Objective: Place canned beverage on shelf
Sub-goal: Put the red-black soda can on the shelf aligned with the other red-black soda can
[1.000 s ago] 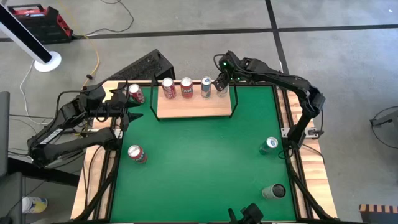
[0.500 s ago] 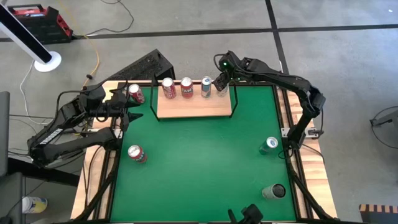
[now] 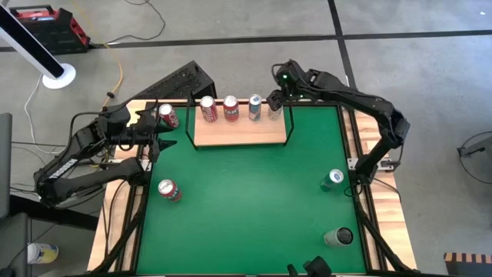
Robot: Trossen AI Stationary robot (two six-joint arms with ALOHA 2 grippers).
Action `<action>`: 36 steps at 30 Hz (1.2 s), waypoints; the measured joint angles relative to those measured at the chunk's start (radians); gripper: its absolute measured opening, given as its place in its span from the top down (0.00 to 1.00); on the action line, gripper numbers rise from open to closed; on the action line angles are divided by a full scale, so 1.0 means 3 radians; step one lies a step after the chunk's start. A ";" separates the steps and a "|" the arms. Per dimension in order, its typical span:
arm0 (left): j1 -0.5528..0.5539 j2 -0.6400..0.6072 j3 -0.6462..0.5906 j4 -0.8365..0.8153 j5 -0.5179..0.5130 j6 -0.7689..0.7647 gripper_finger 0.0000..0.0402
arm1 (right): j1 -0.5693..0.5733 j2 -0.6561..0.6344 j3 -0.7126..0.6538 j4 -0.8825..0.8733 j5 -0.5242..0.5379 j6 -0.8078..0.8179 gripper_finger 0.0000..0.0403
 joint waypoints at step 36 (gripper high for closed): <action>0.0001 0.0000 0.0000 0.0020 -0.0023 -0.0068 0.37 | 0.1173 -0.0341 0.0000 -0.0141 -0.0009 0.0026 0.15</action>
